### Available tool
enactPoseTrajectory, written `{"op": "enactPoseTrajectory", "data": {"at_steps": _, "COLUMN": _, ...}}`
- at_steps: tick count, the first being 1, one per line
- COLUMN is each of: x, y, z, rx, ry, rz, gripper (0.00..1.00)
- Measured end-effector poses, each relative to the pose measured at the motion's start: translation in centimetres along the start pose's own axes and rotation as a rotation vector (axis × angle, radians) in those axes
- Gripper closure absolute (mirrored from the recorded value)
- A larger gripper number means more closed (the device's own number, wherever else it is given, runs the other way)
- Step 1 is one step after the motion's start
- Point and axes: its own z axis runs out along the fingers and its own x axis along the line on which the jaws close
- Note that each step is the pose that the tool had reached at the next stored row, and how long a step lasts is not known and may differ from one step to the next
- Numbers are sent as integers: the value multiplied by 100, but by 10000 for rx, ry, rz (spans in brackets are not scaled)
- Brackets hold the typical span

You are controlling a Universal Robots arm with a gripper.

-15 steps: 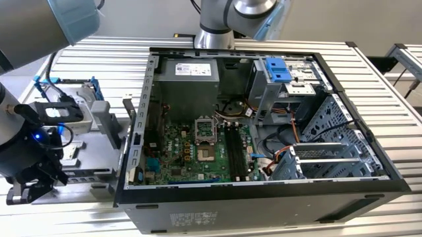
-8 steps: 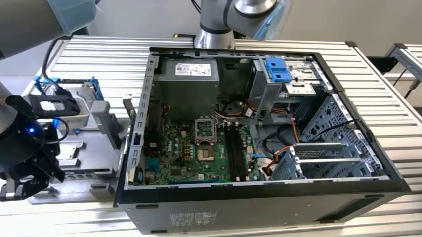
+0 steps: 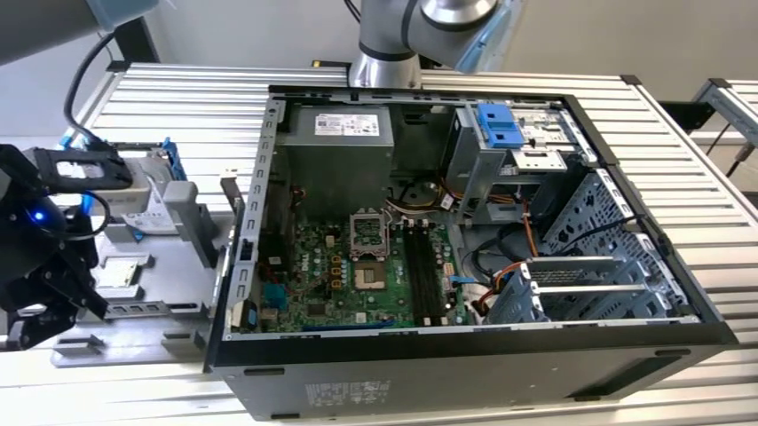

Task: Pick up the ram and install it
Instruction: 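Pick up the ram and move it above insertion slot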

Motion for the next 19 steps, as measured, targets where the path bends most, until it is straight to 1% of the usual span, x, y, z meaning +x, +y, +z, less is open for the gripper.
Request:
{"op": "enactPoseTrajectory", "data": {"at_steps": 2, "x": -2, "y": 1, "z": -46, "rx": 0, "ry": 2, "rz": 0, "gripper": 100}}
{"op": "enactPoseTrajectory", "data": {"at_steps": 3, "x": -4, "y": 1, "z": -83, "rx": 0, "ry": 1, "rz": 0, "gripper": 100}}
{"op": "enactPoseTrajectory", "data": {"at_steps": 7, "x": -7, "y": 2, "z": -162, "rx": -1, "ry": 2, "rz": 0, "gripper": 100}}
{"op": "enactPoseTrajectory", "data": {"at_steps": 11, "x": -12, "y": 4, "z": -256, "rx": 0, "ry": 1, "rz": 0, "gripper": 100}}
{"op": "enactPoseTrajectory", "data": {"at_steps": 15, "x": -18, "y": 6, "z": -371, "rx": 0, "ry": 3, "rz": 0, "gripper": 100}}
{"op": "enactPoseTrajectory", "data": {"at_steps": 19, "x": -22, "y": 7, "z": -471, "rx": 0, "ry": 6, "rz": 0, "gripper": 100}}
